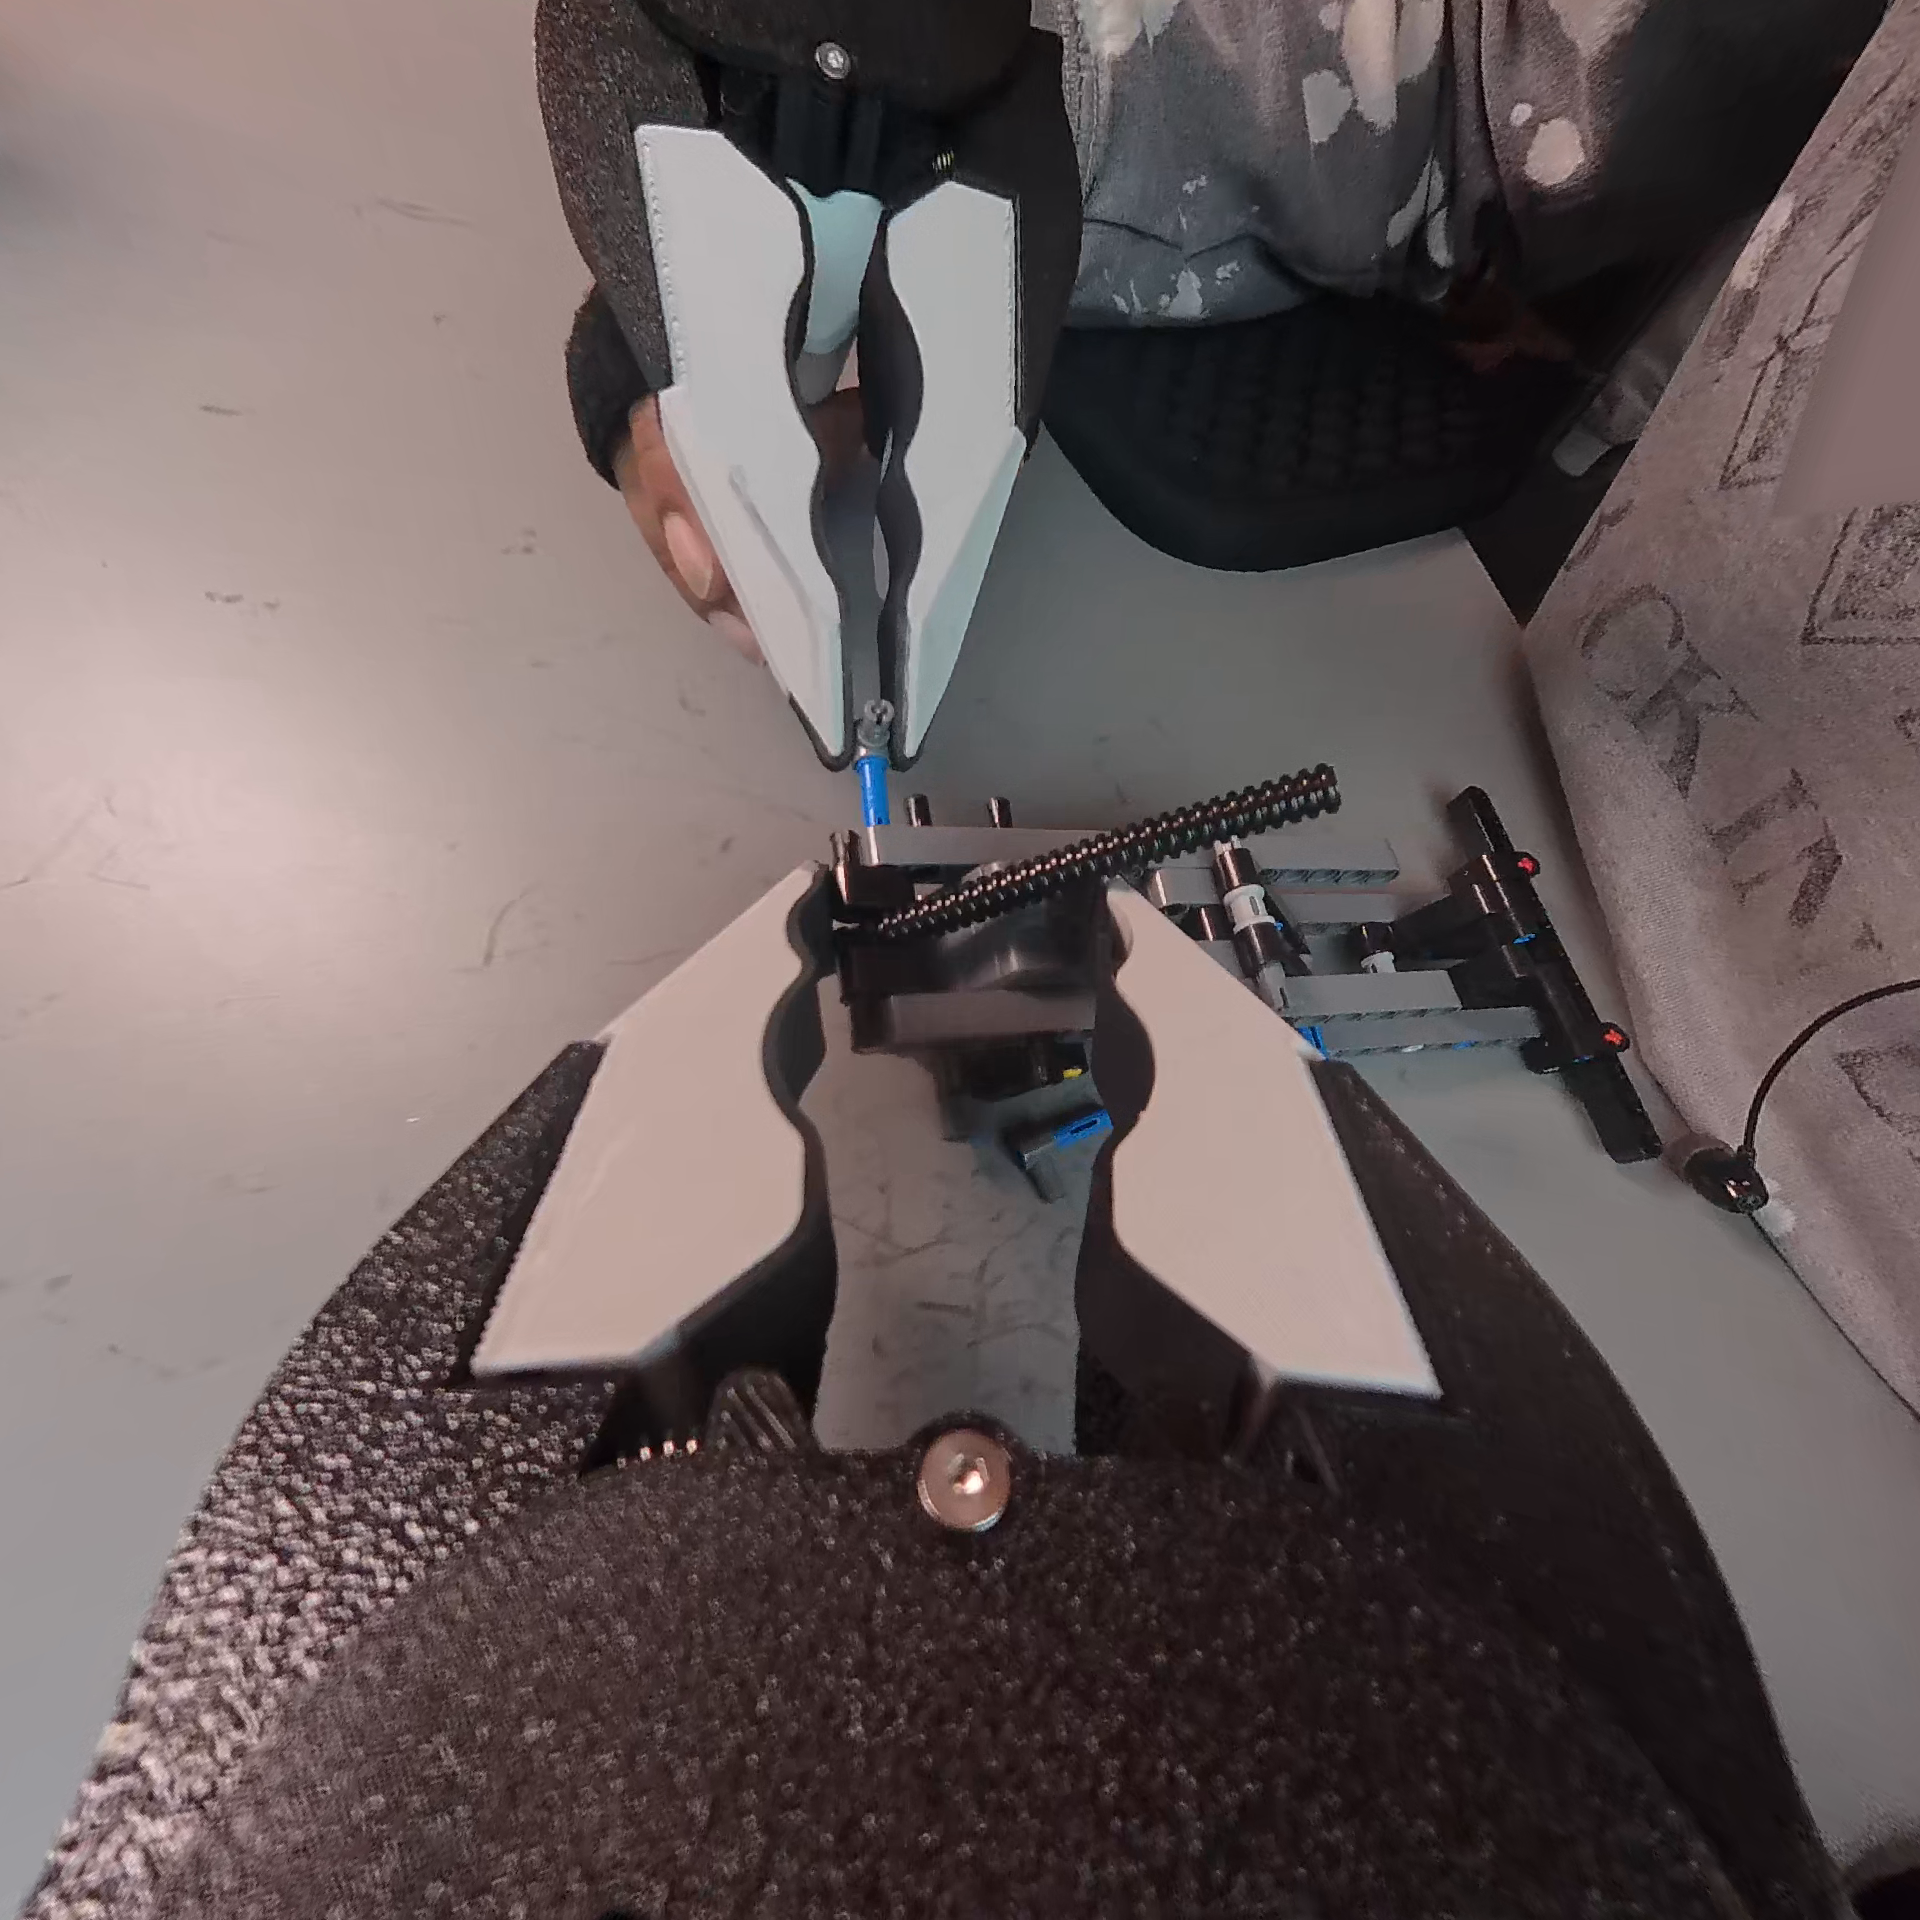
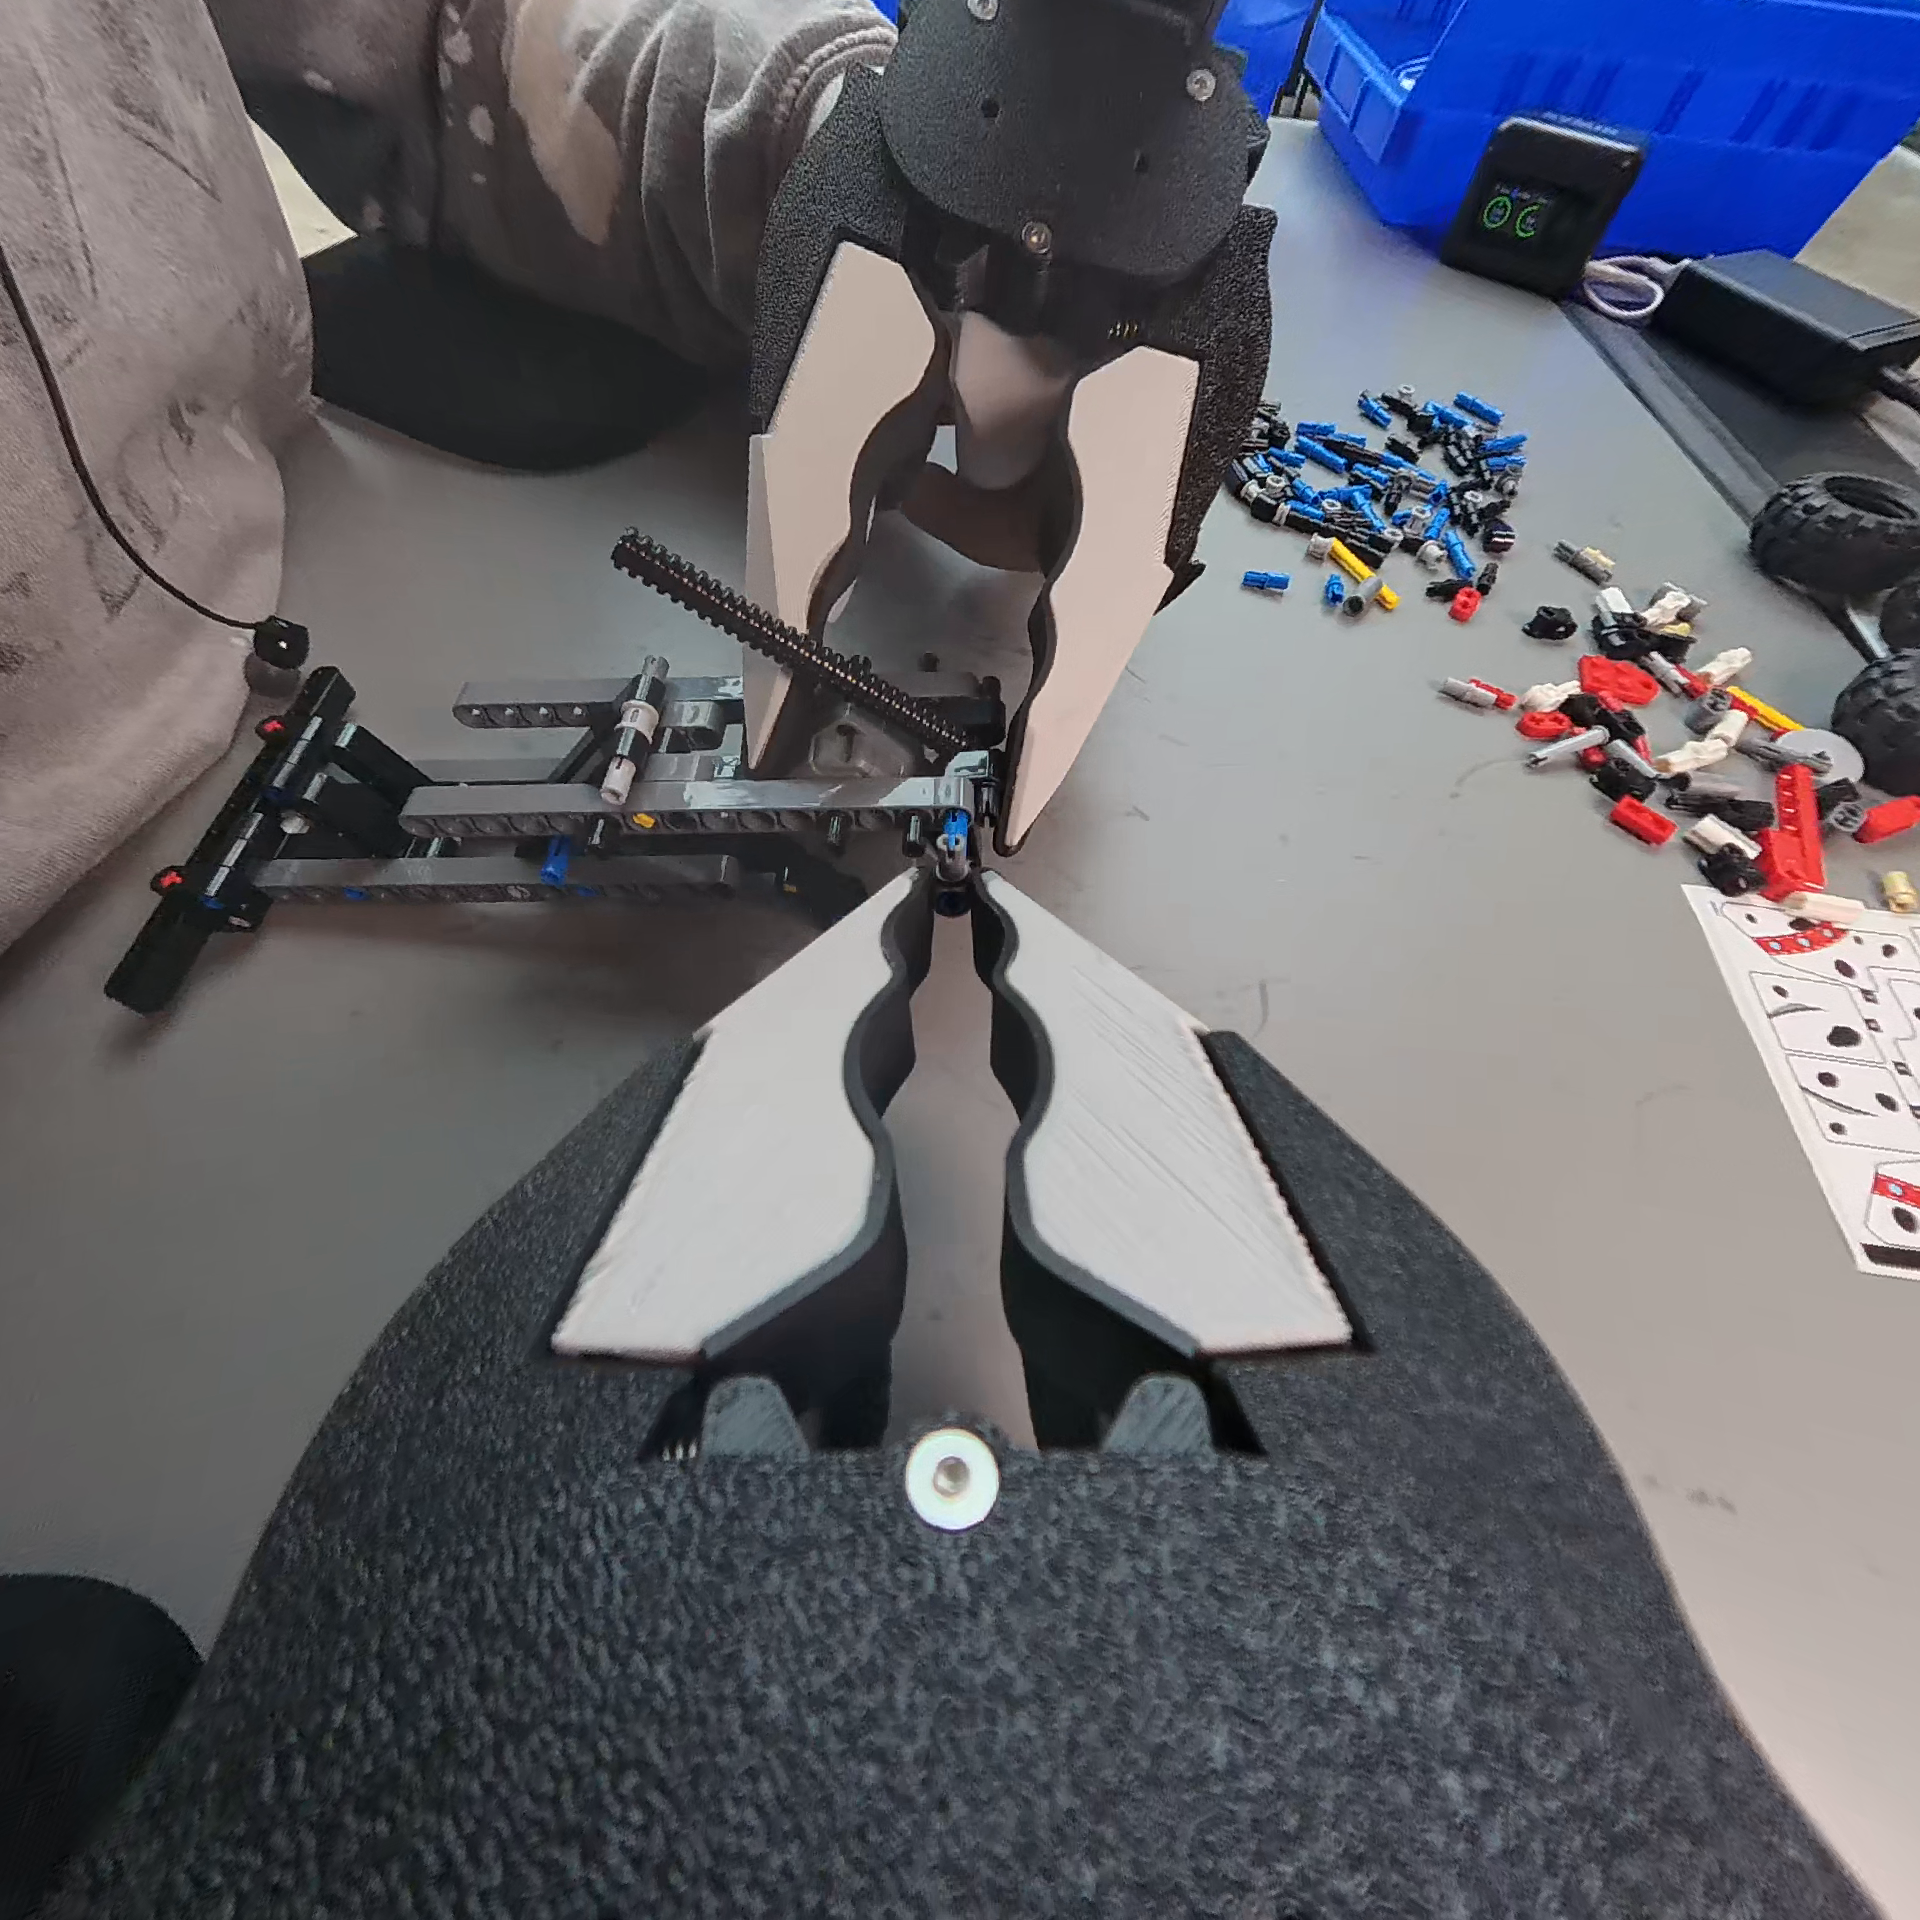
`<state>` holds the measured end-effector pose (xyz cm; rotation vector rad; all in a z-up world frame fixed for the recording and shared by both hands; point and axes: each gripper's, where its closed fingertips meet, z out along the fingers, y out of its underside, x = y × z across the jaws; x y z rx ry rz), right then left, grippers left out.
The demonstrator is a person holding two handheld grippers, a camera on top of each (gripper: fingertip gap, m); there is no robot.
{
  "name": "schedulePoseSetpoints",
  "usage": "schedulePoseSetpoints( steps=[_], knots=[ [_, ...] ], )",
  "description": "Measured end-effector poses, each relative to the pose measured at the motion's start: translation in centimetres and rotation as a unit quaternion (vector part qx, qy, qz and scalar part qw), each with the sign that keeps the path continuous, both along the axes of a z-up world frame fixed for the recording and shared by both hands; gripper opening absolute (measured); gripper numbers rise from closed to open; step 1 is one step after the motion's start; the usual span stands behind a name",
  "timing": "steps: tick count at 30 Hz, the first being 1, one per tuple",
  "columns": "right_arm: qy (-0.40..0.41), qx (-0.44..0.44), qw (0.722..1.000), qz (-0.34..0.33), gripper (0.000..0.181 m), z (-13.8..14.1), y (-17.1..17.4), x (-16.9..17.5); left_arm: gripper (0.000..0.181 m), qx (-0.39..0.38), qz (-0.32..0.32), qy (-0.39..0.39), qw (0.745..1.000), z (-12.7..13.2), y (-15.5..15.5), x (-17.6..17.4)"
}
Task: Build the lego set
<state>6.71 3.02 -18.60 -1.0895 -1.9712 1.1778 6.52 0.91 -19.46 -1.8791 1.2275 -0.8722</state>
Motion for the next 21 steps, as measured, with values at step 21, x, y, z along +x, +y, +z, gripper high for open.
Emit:
schedulePoseSetpoints(
  steps=[21],
  knots=[
    [-0.054,0.114,0.992,-0.014,0.006,-0.6,-0.1,-0.2,0.050,0.003,0.013,-0.003,1.000,0.0,-0.3,0.1]
  ],
)
